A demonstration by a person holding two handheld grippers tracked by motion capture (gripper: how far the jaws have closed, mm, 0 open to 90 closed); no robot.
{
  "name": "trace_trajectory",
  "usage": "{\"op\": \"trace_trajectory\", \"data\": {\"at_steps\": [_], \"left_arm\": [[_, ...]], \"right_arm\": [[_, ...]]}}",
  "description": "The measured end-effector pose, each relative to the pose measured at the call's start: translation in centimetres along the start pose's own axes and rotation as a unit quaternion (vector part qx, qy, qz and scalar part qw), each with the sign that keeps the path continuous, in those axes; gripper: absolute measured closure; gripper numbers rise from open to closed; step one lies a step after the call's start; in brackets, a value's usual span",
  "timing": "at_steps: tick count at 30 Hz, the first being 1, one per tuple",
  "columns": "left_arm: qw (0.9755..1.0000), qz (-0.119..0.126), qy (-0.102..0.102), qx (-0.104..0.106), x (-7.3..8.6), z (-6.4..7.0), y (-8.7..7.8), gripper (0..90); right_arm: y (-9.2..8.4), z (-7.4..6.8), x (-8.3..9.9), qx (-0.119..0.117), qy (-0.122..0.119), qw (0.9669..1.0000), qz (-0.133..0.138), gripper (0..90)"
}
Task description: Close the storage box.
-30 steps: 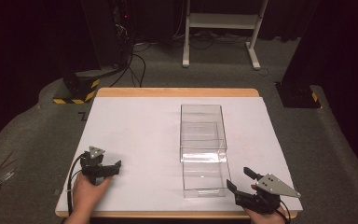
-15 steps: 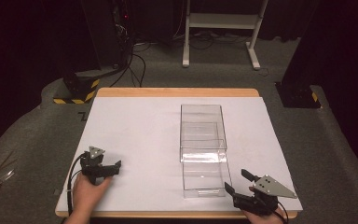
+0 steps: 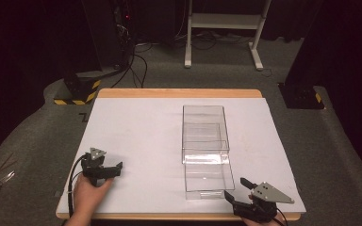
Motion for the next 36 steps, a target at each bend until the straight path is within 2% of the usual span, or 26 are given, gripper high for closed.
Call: {"op": "trace_trajectory", "data": {"at_steps": [23,36], "left_arm": [[1.0,0.0,0.0,0.0,0.0,0.0,0.0,2.7],[1.0,0.0,0.0,0.0,0.0,0.0,0.0,2.7]], "right_arm": [[2.2,-1.0,0.0,-0.007,-0.014,0.9999,-0.004,22.8],[3.0,-0.6,-0.5,0.008,-0.01,0.9999,0.004,22.8]]}}
Point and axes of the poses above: each handheld gripper's, and its own axes: y roughly forward along the jaws, x roughly out of its underside, z roughly to its right, the point moved 2 cm from there along y, roughly forward along the jaws, and after that the axes turned 10 degrees about z, right-handed, at the moved point
